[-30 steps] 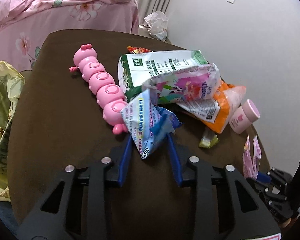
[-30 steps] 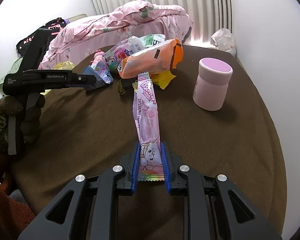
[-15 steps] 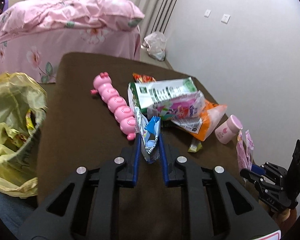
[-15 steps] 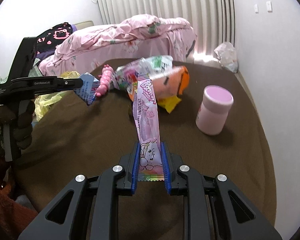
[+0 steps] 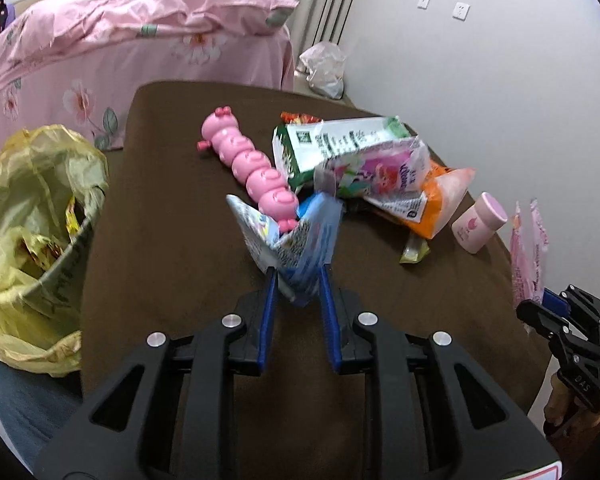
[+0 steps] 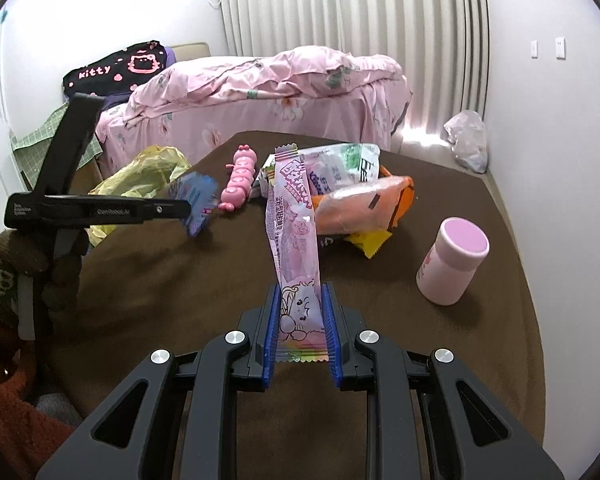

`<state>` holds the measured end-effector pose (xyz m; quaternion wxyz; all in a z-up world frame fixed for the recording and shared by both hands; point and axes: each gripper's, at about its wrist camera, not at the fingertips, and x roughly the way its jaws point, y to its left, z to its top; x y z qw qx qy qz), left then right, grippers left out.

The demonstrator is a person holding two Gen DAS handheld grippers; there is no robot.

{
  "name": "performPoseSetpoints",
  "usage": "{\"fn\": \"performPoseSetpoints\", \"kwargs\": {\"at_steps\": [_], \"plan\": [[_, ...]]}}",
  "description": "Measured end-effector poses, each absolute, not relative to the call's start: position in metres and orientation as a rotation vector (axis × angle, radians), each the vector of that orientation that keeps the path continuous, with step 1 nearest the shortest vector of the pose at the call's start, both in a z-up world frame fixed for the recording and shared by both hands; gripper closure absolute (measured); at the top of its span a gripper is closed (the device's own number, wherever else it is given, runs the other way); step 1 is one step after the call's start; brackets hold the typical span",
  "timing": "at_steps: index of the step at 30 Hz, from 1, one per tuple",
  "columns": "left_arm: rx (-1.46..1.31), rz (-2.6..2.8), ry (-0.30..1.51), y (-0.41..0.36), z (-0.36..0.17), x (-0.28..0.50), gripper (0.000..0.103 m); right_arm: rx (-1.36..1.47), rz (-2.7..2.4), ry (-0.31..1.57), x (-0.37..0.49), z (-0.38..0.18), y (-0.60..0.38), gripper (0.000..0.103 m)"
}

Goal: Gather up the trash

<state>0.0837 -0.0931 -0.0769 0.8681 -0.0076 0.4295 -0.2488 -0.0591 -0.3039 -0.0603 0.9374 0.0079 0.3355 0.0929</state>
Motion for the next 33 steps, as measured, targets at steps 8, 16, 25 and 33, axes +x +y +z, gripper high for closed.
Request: {"fn": "performPoseSetpoints", "kwargs": {"at_steps": [8, 16, 25, 33], "plan": [[-0.109, -0.522, 0.878, -0.086, -0.072, 0.095, 0.078, 0.039, 0.182, 0.703, -0.055, -0.069, -0.310, 0.083], [-0.152, -0.475, 0.890, -0.085, -0.077, 0.113, 0.061, 0.056, 0.197, 0.721, -0.054, -0.079, -0.310, 0.083], [-0.036, -0.703, 0.758, -0.112, -0.059, 0.087, 0.049, 0.058, 0.150, 0.706, -0.056, -0.083, -0.325, 0.083], [0.131, -0.773, 0.874, -0.146, -0.084, 0.083, 0.048, 0.098, 0.114, 0.705, -0.062, -0.089, -0.344, 0.083]]}}
